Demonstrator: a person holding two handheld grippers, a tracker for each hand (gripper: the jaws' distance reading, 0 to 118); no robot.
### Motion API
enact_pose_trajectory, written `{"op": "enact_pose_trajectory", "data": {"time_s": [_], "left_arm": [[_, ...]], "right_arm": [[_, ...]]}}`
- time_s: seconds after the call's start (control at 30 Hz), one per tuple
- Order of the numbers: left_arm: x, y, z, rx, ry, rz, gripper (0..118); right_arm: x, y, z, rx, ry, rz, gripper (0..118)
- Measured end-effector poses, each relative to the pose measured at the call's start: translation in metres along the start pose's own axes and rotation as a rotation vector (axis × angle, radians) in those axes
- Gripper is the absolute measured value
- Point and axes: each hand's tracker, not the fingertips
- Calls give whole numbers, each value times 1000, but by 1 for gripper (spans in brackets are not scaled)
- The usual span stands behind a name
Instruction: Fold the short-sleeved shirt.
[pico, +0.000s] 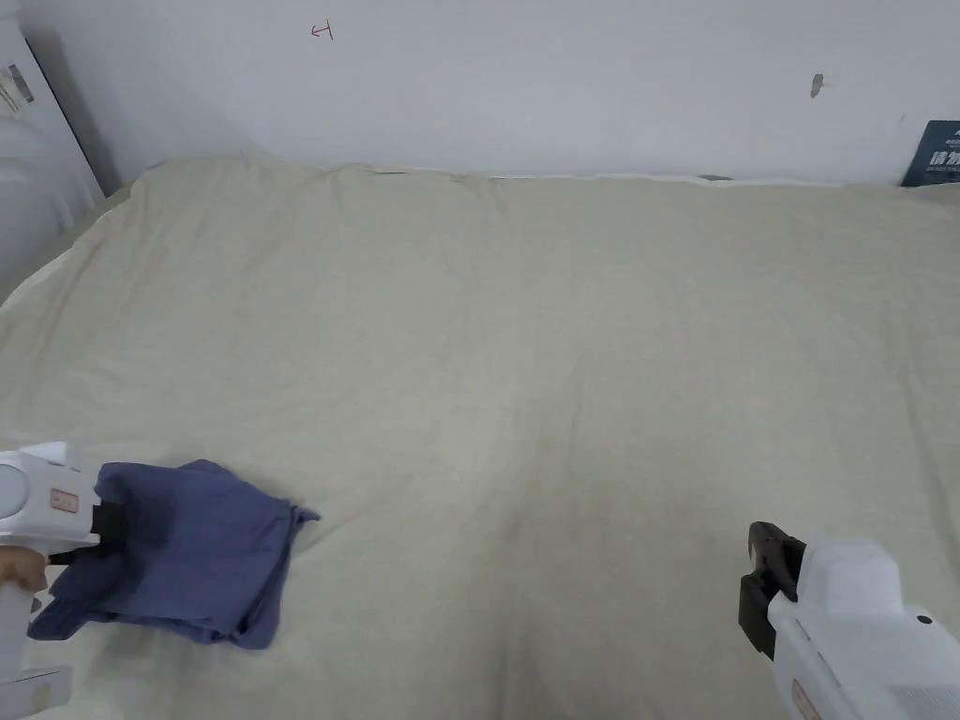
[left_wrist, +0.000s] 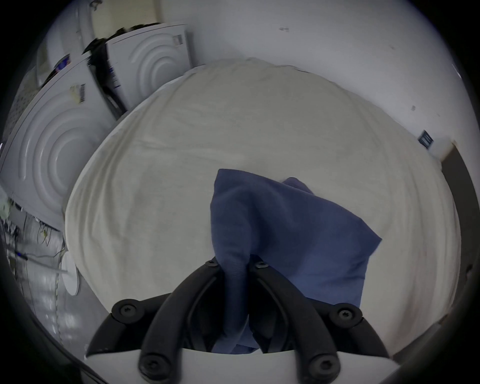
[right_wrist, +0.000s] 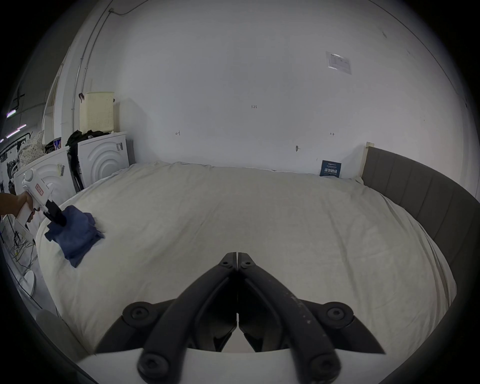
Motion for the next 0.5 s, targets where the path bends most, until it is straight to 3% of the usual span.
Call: {"op": "enact_pose_trajectory", "data": {"time_s": [0.1, 0.13, 0.17, 0.23, 0.5], "left_arm": [[-3, -3, -4, -3, -21, 34, 21], [-4, -1, -7, -4, -18, 44, 34], [-2, -1, -6, -3, -14, 51, 57], [6, -2, -1, 21, -13, 61, 116], [65, 1, 94, 315, -82, 41, 109]], "right_arm": [[2, 2, -2, -5, -8, 3, 2], [4, 3, -2, -7, -12, 7, 2], [5, 4, -2, -7, -15, 8, 2], [10, 6, 2, -4, -22, 8, 2], [36, 31, 37, 75, -63, -16, 2]]}}
